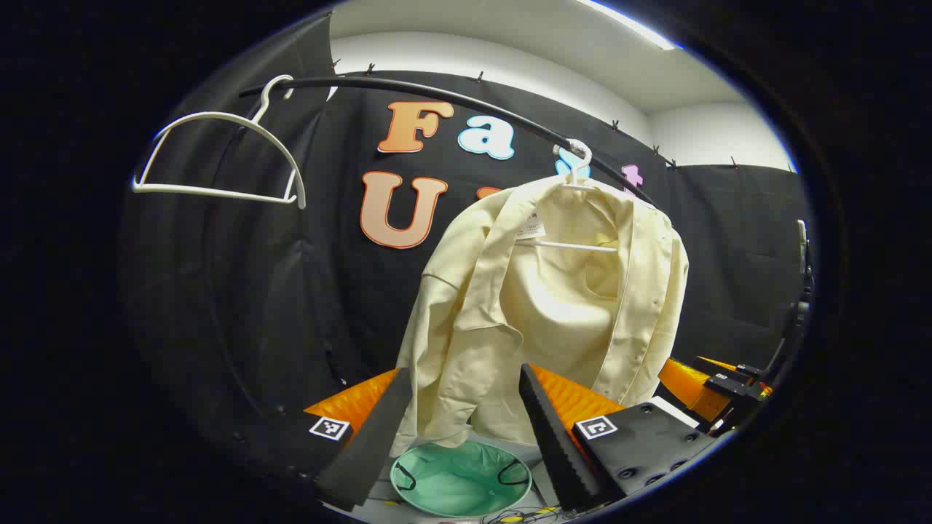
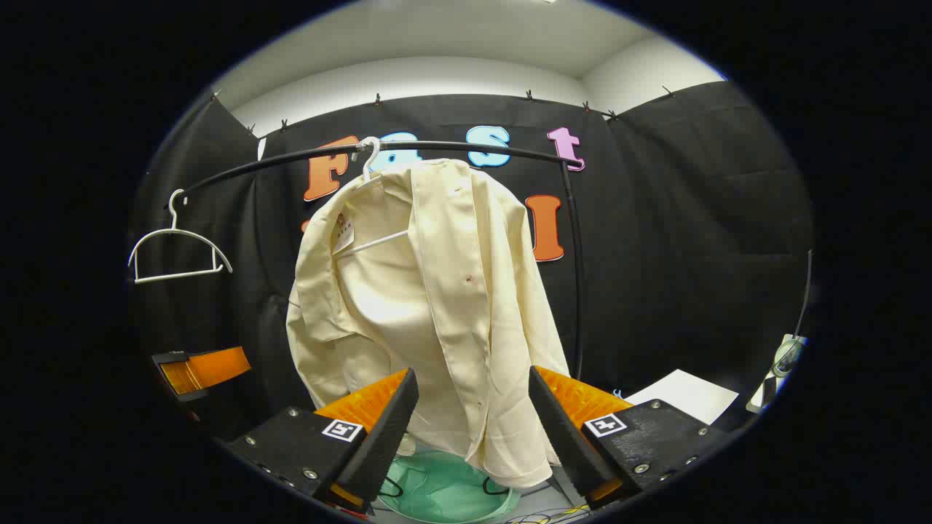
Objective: Grasp the clothes on the hanger with both hands and then place them into the laundry hamper below.
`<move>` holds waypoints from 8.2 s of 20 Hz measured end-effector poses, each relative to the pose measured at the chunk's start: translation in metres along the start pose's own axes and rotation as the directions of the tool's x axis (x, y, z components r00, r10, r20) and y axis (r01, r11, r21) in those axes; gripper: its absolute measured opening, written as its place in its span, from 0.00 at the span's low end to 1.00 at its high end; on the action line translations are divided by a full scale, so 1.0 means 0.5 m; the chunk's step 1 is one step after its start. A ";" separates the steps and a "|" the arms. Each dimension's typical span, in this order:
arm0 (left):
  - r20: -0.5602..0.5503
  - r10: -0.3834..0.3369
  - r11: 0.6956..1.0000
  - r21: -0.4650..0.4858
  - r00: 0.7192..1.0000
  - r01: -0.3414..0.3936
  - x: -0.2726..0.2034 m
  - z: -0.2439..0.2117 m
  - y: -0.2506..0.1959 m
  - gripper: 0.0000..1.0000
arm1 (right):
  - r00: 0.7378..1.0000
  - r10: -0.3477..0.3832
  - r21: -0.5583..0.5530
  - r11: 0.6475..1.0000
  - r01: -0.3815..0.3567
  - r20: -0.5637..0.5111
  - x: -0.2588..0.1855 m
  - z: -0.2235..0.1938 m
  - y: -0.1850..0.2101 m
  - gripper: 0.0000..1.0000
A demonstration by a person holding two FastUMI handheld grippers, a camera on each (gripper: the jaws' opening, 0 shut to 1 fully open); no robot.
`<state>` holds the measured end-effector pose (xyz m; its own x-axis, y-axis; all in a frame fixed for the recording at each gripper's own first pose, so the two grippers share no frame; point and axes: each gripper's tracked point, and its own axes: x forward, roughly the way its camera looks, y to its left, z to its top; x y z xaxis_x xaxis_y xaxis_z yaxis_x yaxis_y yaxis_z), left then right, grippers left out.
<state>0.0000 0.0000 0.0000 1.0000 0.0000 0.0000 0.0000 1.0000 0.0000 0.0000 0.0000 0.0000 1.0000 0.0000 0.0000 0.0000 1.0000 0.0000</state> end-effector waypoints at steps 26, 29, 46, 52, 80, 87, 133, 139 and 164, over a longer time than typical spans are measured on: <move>-0.008 0.036 0.999 -0.023 0.999 -0.036 -0.036 -0.012 0.052 0.97 | 0.998 -0.050 -0.033 0.998 0.051 0.040 0.016 0.060 0.039 0.95; -0.013 0.046 0.999 -0.026 0.999 -0.046 -0.037 -0.012 0.064 0.97 | 0.997 -0.055 -0.038 0.998 0.058 0.063 0.038 0.083 0.048 0.95; -0.002 0.080 0.995 -0.062 0.997 -0.080 -0.016 -0.002 0.113 0.97 | 0.970 -0.193 -0.139 0.967 0.214 0.149 0.237 0.195 0.083 0.95; 0.023 0.074 0.996 -0.045 0.997 -0.073 0.004 0.020 0.115 0.97 | 0.955 -0.263 -0.178 0.942 0.285 0.139 0.291 0.196 0.058 0.90; 0.028 0.150 0.988 -0.040 0.988 -0.149 0.271 0.065 -0.080 1.00 | 0.984 0.134 -0.122 0.985 -0.120 0.116 0.233 0.231 0.036 0.01; 0.006 0.249 0.963 -0.105 0.969 -0.247 0.354 0.049 -0.054 0.97 | 0.980 0.146 -0.120 0.984 -0.131 0.135 0.229 0.244 0.020 0.01; 0.224 0.231 0.957 0.122 0.947 -0.263 0.290 0.395 0.188 0.07 | 0.920 0.269 0.110 0.944 -0.310 0.285 0.190 0.473 -0.098 0.00; 0.214 0.162 0.973 0.131 0.963 -0.192 0.326 0.413 0.164 0.07 | 0.929 0.263 0.102 0.949 -0.297 0.260 0.219 0.498 -0.158 0.00; 0.099 0.238 0.962 0.114 0.966 -0.248 0.338 0.303 0.202 0.07 | 0.955 0.297 0.162 0.942 -0.294 0.006 0.309 0.212 -0.171 0.00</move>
<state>0.1692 0.1009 0.1517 0.9663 0.2377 0.0993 -0.2483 0.9620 0.1139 0.1543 -0.0856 0.1061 0.9547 0.2975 0.0057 -0.2945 0.9419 0.1616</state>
